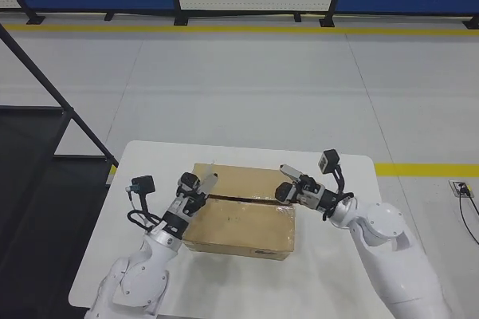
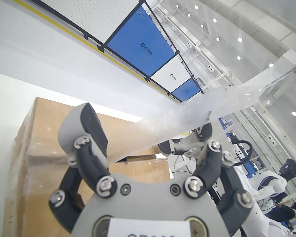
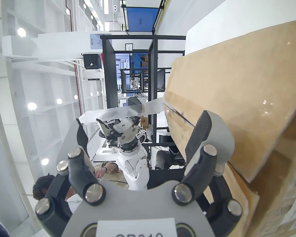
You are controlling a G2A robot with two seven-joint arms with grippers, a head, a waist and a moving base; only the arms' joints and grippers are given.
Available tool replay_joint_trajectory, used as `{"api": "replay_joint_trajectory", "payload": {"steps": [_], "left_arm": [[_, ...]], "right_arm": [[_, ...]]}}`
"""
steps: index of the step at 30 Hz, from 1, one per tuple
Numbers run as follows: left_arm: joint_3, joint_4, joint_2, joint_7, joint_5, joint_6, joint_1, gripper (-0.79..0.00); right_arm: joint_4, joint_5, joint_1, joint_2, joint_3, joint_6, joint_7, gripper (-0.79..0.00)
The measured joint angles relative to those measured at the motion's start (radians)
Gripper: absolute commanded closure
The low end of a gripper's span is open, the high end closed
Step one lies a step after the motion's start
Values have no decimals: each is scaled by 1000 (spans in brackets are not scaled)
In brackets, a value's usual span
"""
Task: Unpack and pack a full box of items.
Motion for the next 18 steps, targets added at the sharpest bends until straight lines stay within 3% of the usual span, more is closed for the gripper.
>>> {"api": "replay_joint_trajectory", "payload": {"steps": [8,18], "left_arm": [[34,26,-4,-27,23,10,-23,-785],[75,39,-9,-54,45,8,-48,-785]], "right_arm": [[-72,8,-76,17,66,6,-2,-785],[-90,19,-99,25,80,2,-11,-785]]}}
